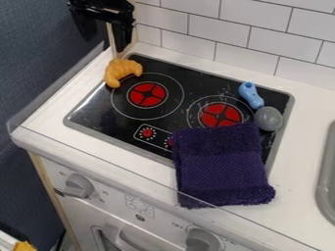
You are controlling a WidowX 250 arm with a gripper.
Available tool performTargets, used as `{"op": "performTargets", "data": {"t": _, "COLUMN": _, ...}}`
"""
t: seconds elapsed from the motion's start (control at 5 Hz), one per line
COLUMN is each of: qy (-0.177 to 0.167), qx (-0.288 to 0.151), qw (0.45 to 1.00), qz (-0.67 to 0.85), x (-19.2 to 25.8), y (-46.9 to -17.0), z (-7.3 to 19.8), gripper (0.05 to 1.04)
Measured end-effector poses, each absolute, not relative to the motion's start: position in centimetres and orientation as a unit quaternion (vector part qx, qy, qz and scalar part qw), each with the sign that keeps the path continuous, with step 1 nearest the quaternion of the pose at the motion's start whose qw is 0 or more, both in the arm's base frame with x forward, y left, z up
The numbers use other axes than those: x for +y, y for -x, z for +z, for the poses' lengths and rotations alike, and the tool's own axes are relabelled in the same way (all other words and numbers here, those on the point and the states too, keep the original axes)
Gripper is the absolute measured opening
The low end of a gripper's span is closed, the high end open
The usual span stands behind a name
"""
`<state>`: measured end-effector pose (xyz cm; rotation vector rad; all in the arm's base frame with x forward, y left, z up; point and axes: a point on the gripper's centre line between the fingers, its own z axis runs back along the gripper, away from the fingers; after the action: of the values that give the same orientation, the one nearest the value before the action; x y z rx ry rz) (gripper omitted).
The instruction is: Move the spoon to the lower left of the stove
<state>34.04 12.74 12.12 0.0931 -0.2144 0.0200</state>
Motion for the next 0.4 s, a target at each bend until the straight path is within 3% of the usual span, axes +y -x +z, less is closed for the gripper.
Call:
{"op": "performTargets", "data": {"t": 0.2, "qy": -0.040, "qx": -0.090, "qw": 0.995, "qz": 0.014, "x": 12.6, "y": -33.9, "z": 10.9, "gripper": 1.000}}
{"op": "performTargets", "data": {"t": 0.4, "qy": -0.023, "qx": -0.076, "qw": 0.997, "qz": 0.017, "x": 8.8, "y": -34.1, "z": 9.7, "gripper": 1.000}}
